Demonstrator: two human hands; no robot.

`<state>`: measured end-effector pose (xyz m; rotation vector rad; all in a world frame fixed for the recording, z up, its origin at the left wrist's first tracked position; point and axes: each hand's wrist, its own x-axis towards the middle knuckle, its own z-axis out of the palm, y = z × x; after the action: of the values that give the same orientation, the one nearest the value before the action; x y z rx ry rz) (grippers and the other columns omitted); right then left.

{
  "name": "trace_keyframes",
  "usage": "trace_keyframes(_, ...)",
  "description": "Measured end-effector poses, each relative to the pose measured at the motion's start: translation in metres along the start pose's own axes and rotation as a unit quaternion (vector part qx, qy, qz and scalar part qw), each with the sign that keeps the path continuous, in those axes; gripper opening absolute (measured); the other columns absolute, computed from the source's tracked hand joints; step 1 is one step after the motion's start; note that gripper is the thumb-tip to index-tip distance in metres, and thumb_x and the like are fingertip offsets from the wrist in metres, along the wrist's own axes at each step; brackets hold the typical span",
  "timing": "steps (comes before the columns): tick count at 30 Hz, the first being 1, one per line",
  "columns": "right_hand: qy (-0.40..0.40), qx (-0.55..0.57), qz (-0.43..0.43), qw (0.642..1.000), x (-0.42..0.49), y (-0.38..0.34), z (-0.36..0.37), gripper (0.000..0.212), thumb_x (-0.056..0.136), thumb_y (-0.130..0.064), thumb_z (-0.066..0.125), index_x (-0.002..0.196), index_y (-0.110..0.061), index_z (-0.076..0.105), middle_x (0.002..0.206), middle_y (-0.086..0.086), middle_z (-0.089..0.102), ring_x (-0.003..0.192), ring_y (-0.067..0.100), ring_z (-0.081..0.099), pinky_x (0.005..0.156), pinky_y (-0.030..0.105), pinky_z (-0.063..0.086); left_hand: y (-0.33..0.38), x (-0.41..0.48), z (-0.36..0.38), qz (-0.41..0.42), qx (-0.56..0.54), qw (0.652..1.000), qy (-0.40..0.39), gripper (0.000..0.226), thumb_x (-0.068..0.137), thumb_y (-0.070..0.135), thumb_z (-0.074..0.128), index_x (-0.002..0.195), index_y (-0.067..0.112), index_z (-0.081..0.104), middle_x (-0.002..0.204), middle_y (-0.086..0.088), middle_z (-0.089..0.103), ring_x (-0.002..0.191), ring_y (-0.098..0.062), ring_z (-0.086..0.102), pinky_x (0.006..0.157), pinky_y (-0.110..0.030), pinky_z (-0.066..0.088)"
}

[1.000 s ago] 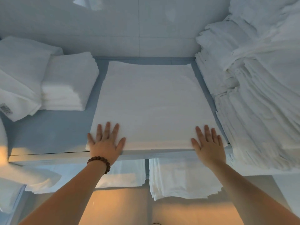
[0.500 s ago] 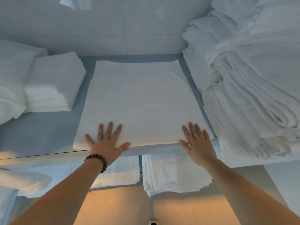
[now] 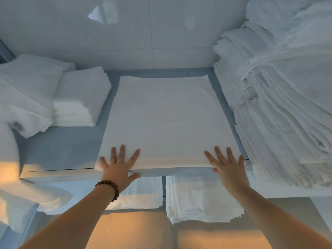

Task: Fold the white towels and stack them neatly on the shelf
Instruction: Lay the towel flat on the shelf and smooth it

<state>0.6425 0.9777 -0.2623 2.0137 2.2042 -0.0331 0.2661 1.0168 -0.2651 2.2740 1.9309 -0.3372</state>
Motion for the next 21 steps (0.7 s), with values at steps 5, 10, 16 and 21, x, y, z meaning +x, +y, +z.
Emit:
trace_keyframes(5, 0.009, -0.005, 0.002, 1.0, -0.01, 0.008, 0.007, 0.095, 0.089, 0.005, 0.041, 0.139, -0.044, -0.024, 0.156, -0.008, -0.01, 0.146, 0.034, -0.002, 0.114, 0.059, 0.007, 0.004, -0.014, 0.002, -0.021, -0.006, 1.0, 0.001, 0.079, 0.101, 0.029, 0.035, 0.128, 0.053, -0.036, 0.158, -0.004, -0.015, 0.144, -0.033, -0.015, 0.11, -0.064, 0.006)
trace_keyframes(10, -0.002, -0.012, 0.004, 1.0, -0.024, 0.015, -0.002, 0.083, 0.086, 0.007, 0.038, 0.149, -0.034, 0.006, 0.158, -0.01, 0.006, 0.147, 0.025, 0.007, 0.115, 0.056, 0.0, -0.001, -0.031, -0.001, -0.017, 0.026, 1.0, 0.002, 0.105, 0.071, -0.018, 0.029, 0.145, 0.043, -0.014, 0.159, 0.003, -0.006, 0.146, -0.024, -0.004, 0.115, -0.049, 0.01)
trace_keyframes(16, 0.053, 0.0, -0.018, 0.998, -0.051, 0.014, -0.021, 0.07, 0.076, 0.015, 0.047, 0.141, -0.011, 0.041, 0.146, 0.004, 0.043, 0.136, 0.018, 0.04, 0.116, 0.044, 0.006, -0.013, -0.058, -0.015, 0.015, 0.004, 0.999, 0.051, 0.082, 0.08, -0.012, 0.029, 0.149, 0.032, 0.021, 0.156, 0.009, 0.023, 0.142, -0.012, 0.024, 0.113, -0.029, 0.019)
trace_keyframes(21, 0.052, 0.06, 0.059, 0.995, -0.083, 0.004, -0.033, 0.07, 0.081, 0.014, 0.037, 0.142, -0.018, 0.039, 0.149, -0.001, 0.04, 0.14, 0.017, 0.031, 0.119, 0.032, 0.012, -0.023, -0.096, -0.023, 0.015, -0.097, 0.983, 0.156, 0.067, 0.076, -0.015, 0.039, 0.127, 0.024, 0.057, 0.116, 0.001, 0.067, 0.101, -0.024, 0.061, 0.085, -0.03, 0.048)
